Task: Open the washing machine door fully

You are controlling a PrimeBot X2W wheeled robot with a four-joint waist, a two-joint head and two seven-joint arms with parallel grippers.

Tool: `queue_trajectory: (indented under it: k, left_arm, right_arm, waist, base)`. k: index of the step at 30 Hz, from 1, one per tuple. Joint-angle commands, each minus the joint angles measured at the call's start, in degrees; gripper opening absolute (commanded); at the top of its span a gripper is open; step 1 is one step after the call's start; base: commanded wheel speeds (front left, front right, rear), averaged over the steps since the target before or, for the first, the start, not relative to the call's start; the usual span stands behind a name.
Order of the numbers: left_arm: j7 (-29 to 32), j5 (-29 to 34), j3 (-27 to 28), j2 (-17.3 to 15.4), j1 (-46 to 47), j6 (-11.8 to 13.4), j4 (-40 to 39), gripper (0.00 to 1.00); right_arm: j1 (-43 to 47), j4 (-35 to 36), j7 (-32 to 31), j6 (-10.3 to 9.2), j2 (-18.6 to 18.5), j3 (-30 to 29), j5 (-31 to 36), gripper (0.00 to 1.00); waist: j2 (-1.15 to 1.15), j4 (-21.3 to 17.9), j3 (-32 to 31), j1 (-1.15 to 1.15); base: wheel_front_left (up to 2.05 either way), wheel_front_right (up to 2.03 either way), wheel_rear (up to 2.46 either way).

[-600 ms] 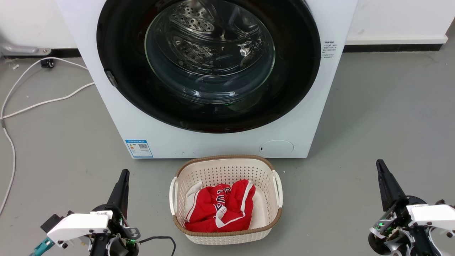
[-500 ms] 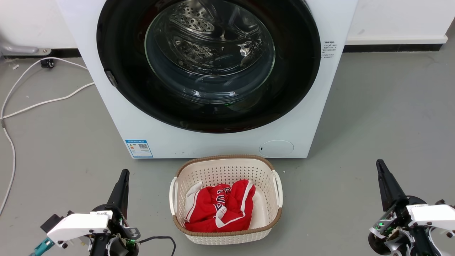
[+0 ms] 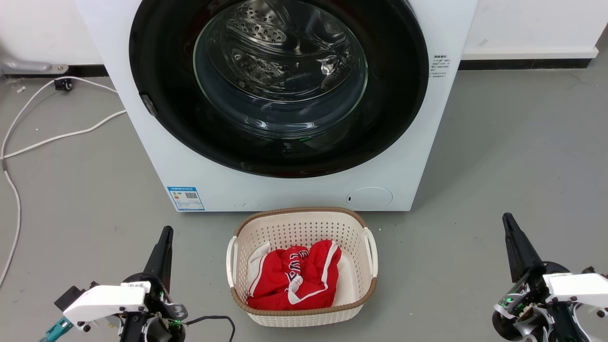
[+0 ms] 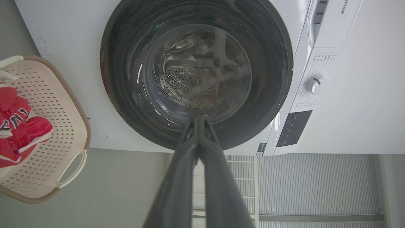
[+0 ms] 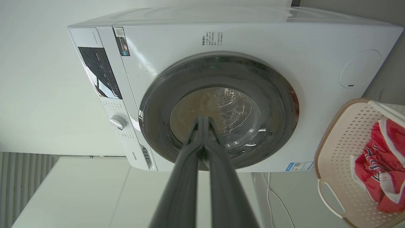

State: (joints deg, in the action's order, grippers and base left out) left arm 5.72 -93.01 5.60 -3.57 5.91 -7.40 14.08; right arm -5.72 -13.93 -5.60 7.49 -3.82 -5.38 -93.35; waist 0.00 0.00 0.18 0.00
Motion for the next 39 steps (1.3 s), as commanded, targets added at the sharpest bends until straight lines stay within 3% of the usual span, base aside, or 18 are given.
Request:
queue_trajectory:
  k: [1, 2, 3, 16, 23, 28, 39]
  left_arm:
    - [0.17, 0.19, 0.07, -0.03, 0.46, -0.16, 0.07, 0.00]
    - [0.19, 0.20, 0.09, -0.01, 0.46, -0.16, 0.07, 0.00]
    - [-0.01, 0.03, 0.02, 0.02, 0.00, 0.01, 0.04, 1.00]
    - [-3.37, 1.54, -3.49, 0.17, -0.43, 0.00, -2.54, 1.00]
    - [-5.15, 4.06, -3.71, 0.22, -0.26, -0.02, -5.09, 1.00]
    - [-6.08, 8.19, -4.74, -0.15, 0.04, -0.02, -6.71, 1.00]
    - [-8.46, 23.12, -4.49, -0.10, 0.23, -0.04, -11.63, 1.00]
  right_arm:
    - [-0.72, -0.10, -0.14, 0.00, 0.10, -0.15, 0.15, 0.00]
    - [-0.73, -0.10, -0.16, 0.00, 0.11, -0.16, 0.17, 0.00]
    - [0.01, -0.03, 0.01, 0.00, 0.03, -0.03, 0.05, 1.00]
    - [1.58, 2.95, 3.38, 0.00, 0.20, 2.77, 2.14, 1.00]
    - [2.04, 4.11, 5.13, 0.00, 0.28, 2.68, 6.78, 1.00]
    - [1.97, 5.71, 6.06, 0.00, 0.31, 2.56, 11.27, 1.00]
    - [2.54, 10.84, 8.41, 0.00, 0.42, 3.50, 27.87, 1.00]
  waist:
    - [0.00, 0.00, 0.00, 0.00]
    - [0.00, 0.00, 0.00, 0.00]
    - [0.00, 0.00, 0.00, 0.00]
    - [0.00, -0.03, 0.08, 0.00]
    - [0.00, 0.07, 0.15, 0.00]
    - [0.00, 0.05, 0.18, 0.00]
    - [0.00, -0.01, 0.32, 0.00]
  base:
    - [0.00, 0.00, 0.00]
    - [0.00, 0.00, 0.00]
    - [0.00, 0.00, 0.00]
    - [0.00, 0.00, 0.00]
    - [0.00, 0.00, 0.00]
    - [0.00, 0.00, 0.00]
    - [0.00, 0.00, 0.00]
